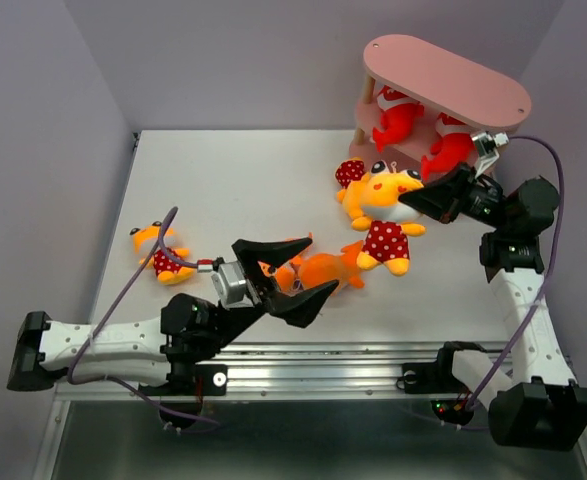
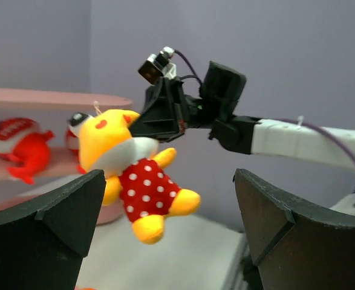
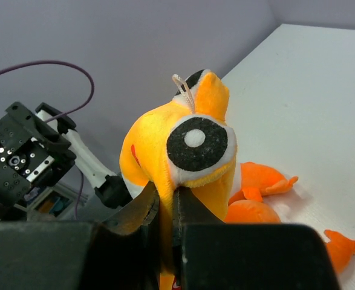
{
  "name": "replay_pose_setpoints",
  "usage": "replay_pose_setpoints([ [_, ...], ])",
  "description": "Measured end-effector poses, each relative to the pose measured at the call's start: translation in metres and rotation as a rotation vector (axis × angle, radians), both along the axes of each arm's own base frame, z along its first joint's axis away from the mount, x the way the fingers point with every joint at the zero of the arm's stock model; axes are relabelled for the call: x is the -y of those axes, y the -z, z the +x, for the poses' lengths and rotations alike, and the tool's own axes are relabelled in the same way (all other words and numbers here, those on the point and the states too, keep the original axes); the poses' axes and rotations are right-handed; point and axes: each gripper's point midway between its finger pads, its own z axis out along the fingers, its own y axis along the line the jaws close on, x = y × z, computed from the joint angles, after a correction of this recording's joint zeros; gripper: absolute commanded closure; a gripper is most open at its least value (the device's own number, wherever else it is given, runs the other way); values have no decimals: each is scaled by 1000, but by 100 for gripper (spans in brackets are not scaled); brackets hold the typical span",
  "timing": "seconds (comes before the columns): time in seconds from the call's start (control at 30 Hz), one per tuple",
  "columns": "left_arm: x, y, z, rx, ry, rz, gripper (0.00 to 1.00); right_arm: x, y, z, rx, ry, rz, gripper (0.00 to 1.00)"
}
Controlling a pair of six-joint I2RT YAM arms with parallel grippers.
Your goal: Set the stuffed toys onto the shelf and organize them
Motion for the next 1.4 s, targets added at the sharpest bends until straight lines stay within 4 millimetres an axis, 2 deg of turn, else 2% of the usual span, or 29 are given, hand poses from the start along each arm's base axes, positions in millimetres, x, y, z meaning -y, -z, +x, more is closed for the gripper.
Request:
replay_pose_setpoints([
  [0.1, 2, 18, -10, -141, 140, -110, 1, 0, 7, -6, 47, -1, -29, 99],
  [0.13, 5, 31, -12, -187, 180, -121, 1, 0, 7, -8, 64, -1, -37, 99],
  [0.17, 11, 46, -13, -242, 231, -131, 1, 0, 7, -10, 89, 2, -47, 99],
  [0.33, 44, 94, -5, -506, 423, -136, 1, -1, -4, -26, 183, 15, -69, 99],
  [0.43, 68, 136, 1, -685, 492, -78, 1, -2, -4, -39, 226, 32, -71, 99],
  [0.57, 87, 190, 2, -906, 540, 1, 1, -2, 9, -45, 210, 41, -65, 99],
  [0.67, 94, 216, 4, -1017, 547, 30, 1, -1, 14, -43, 191, 51, -57, 99],
  [0.73, 97, 225, 3, -1062, 553, 41, 1, -1, 18, -41, 174, 55, -52, 99],
  [0.8, 98, 227, 3, -1087, 558, 36, 1, -1, 21, -41, 162, 56, -48, 99],
  [0.97, 98, 217, 2, -1081, 577, 12, 1, 0, 29, -41, 148, 73, -41, 99],
  [1.1, 91, 196, 4, -1029, 585, -27, 1, 1, 36, -39, 127, 82, -35, 99],
  [1.23, 80, 164, 10, -940, 594, -94, 2, 1, 45, -39, 85, 77, -15, 99],
  [1.4, 82, 148, 17, -902, 596, -117, 5, 0, 58, -38, 5, 65, 45, 99],
])
